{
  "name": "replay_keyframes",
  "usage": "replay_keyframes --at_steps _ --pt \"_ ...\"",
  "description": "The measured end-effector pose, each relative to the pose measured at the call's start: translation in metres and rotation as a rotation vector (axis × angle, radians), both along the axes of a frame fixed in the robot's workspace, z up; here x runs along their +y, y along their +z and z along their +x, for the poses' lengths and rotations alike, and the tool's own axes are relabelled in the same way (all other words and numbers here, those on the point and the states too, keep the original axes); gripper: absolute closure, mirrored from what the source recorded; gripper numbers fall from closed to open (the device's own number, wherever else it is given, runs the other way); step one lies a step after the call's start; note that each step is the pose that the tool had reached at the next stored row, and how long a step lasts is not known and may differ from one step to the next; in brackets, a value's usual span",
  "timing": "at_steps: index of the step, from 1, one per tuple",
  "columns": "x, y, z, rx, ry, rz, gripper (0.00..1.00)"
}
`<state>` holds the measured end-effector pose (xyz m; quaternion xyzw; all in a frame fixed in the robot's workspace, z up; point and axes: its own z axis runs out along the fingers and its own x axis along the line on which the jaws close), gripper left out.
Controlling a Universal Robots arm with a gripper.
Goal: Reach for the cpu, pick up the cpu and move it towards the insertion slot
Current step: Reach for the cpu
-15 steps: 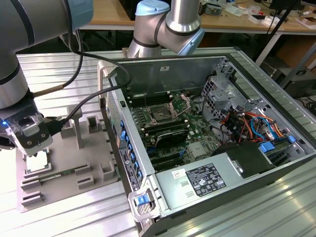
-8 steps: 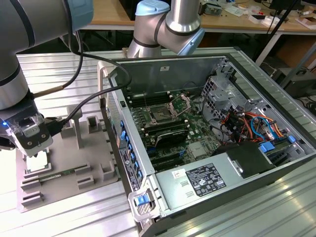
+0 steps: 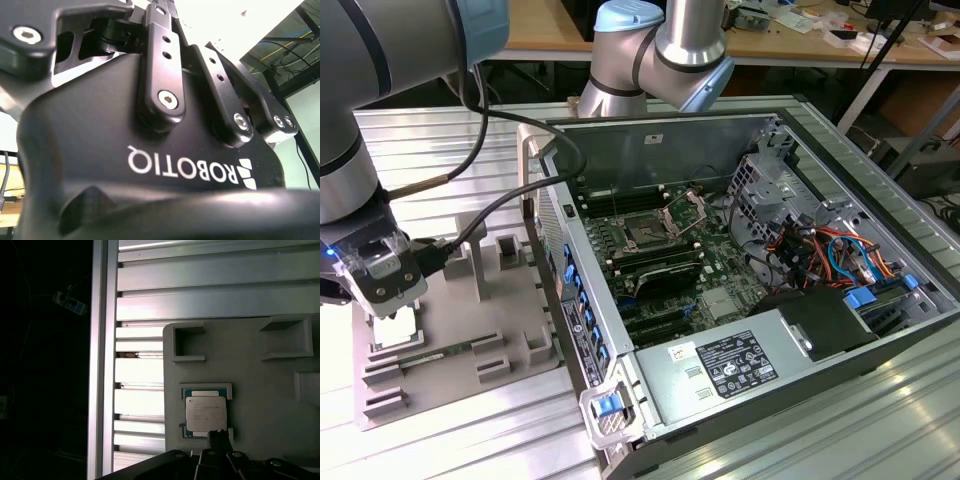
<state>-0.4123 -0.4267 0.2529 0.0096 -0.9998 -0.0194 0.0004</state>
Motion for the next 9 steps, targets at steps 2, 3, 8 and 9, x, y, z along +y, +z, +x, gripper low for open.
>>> replay_keyframes --at_steps 2,3,8,9 --pt "-0.0001 -0.0008 0.0 0.0 0.0 0.0 0.89" --pt "-0.0001 -0.0011 0.0 0.0 0.0 0.0 0.89" --pt "-0.0003 -0.0021 0.0 0.0 0.0 0.0 0.89" --pt "-0.0003 -0.0022 0.0 0.0 0.0 0.0 0.89"
